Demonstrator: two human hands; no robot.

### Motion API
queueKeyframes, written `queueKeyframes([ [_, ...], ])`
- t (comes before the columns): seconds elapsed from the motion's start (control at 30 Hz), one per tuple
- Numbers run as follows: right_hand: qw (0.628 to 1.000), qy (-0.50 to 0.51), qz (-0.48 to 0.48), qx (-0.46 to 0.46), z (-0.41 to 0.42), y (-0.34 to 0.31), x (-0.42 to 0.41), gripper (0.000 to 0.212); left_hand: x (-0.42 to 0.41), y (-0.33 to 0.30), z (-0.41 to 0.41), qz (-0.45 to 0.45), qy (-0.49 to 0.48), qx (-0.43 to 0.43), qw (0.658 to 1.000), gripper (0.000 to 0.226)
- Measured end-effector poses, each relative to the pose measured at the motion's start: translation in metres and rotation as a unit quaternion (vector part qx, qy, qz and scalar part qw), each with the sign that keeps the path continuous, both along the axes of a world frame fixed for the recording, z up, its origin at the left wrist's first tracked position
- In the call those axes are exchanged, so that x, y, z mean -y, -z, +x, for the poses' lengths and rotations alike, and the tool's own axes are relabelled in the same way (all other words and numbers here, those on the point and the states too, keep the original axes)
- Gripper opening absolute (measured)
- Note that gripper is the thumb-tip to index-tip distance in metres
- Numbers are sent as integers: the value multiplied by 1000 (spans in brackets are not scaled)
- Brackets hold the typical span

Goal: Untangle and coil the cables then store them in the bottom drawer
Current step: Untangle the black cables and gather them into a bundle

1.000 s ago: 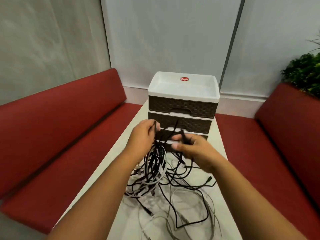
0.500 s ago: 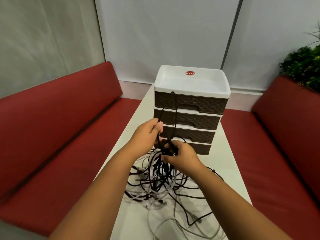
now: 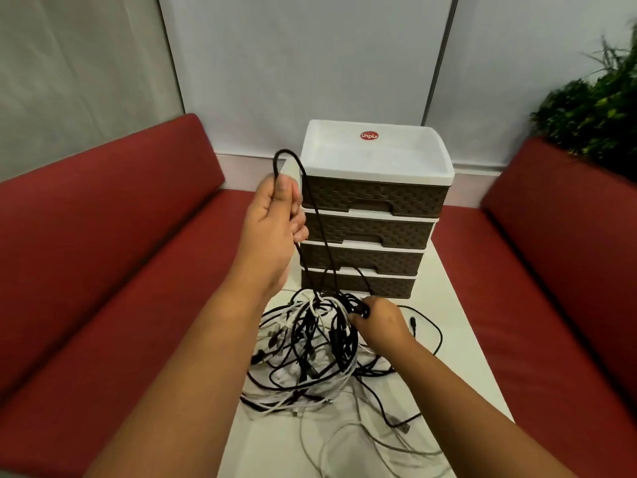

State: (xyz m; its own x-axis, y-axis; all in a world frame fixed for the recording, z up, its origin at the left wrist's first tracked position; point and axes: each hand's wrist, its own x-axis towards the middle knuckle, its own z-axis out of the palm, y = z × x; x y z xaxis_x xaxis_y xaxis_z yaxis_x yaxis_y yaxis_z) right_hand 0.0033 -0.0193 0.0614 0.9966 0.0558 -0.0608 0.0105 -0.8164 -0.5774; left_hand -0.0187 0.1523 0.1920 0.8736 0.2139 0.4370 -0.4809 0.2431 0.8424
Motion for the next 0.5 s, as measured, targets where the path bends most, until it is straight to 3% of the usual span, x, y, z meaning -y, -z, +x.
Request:
queueKeyframes([
  [0.1,990,30,134,27,-5,-10,-2,15,7,-7,3,-82,77,-20,993,30],
  [0.17,953,61,291,47,-11,-23,-8,12,12,-7,8,-73,99,-59,991,30],
  [0.23,916,30,400,24,-18,-36,-13,12,19,-5,11,-60,115,-80,988,30],
  [0.33,920,-81,382,-41,-26,-44,-24,17,30,-7,11,-52,146,-84,984,29],
  [0.43,940,-48,339,-8,-21,-34,-28,11,27,-3,13,-47,144,-81,985,30],
  [0.5,946,-17,325,-7,-18,-26,-27,9,14,12,15,44,80,-64,994,32],
])
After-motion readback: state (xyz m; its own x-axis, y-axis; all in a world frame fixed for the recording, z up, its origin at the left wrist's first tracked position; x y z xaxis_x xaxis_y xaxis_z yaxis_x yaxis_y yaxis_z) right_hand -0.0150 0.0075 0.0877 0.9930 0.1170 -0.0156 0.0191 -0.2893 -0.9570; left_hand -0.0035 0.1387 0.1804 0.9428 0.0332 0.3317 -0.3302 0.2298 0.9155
